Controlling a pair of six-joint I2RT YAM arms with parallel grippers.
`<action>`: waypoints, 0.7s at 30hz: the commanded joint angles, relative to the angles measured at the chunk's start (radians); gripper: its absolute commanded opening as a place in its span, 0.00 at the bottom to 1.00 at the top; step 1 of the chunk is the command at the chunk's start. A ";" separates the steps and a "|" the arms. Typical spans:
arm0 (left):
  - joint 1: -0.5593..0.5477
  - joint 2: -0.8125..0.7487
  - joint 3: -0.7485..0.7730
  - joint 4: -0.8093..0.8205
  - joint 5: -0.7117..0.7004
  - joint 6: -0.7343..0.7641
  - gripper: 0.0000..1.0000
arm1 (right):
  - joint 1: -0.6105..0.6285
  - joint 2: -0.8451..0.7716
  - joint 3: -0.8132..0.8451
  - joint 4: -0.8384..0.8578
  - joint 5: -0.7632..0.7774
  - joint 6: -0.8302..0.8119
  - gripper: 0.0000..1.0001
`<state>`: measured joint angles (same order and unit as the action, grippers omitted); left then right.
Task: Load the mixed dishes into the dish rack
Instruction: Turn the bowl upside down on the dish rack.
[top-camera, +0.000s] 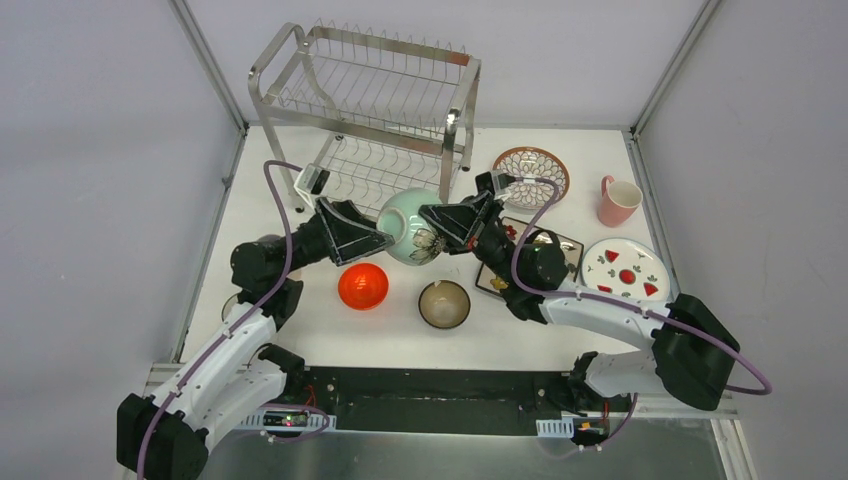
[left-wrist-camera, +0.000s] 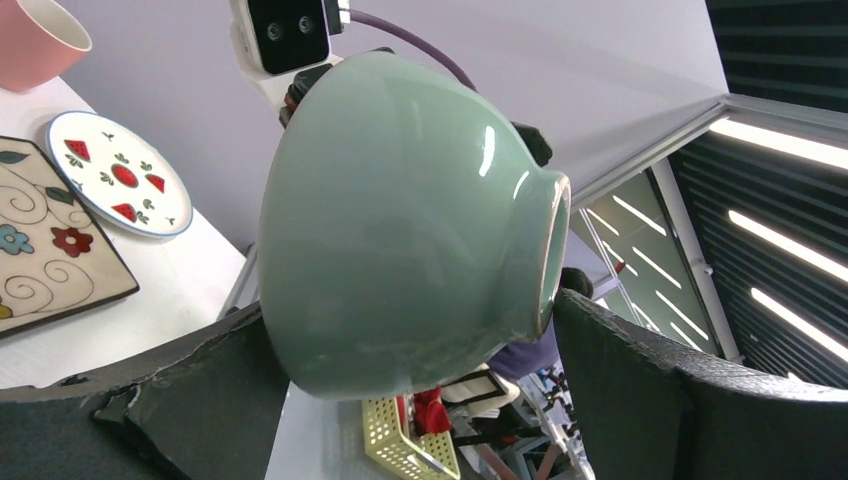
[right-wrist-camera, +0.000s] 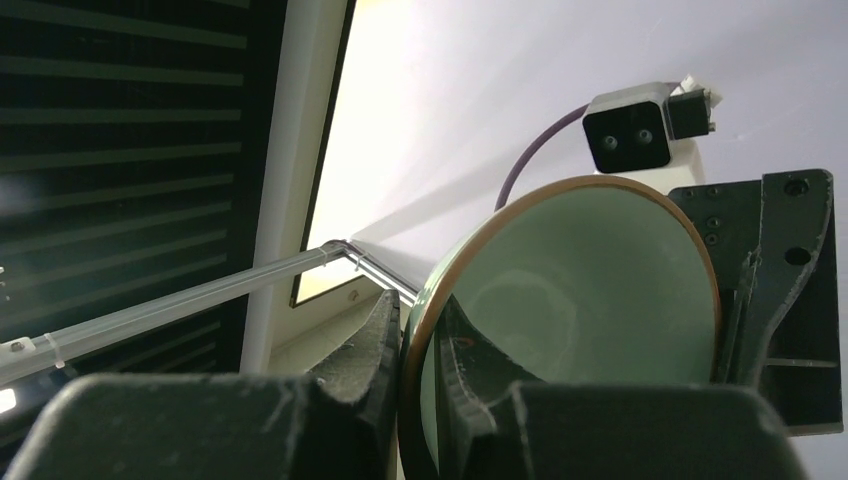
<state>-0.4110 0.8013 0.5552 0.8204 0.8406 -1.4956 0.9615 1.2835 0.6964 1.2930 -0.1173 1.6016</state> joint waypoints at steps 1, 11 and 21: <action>-0.002 0.008 -0.016 0.143 -0.023 -0.070 0.99 | 0.019 -0.004 0.065 0.119 -0.001 0.033 0.00; -0.002 -0.018 -0.002 0.172 -0.064 -0.144 0.82 | 0.016 0.002 -0.026 0.118 0.054 0.014 0.00; -0.002 -0.047 -0.013 0.084 -0.094 -0.151 0.56 | -0.006 0.029 -0.153 0.118 0.109 0.051 0.06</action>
<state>-0.4198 0.8036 0.5369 0.8047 0.8173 -1.6375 0.9771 1.3029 0.6044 1.3861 -0.0589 1.6444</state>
